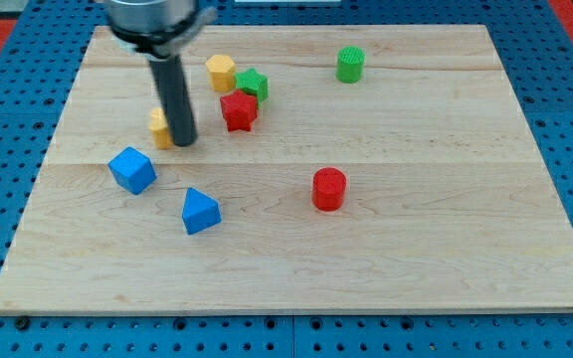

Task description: Slide the yellow heart to the parallel left of the green star

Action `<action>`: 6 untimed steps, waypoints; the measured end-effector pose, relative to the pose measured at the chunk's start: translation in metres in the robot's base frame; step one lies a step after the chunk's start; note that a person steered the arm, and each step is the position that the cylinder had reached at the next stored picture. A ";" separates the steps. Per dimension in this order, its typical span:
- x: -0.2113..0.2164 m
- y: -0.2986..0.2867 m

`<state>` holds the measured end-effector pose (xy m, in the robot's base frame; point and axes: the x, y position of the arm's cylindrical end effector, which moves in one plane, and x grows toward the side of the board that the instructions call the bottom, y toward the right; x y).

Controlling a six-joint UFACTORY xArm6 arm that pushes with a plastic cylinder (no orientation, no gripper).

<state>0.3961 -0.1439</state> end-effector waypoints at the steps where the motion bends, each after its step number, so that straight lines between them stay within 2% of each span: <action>1: -0.013 0.024; 3: -0.008 0.098; 4: -0.004 0.103; 5: 0.014 0.017; 6: 0.005 -0.071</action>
<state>0.4012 -0.2150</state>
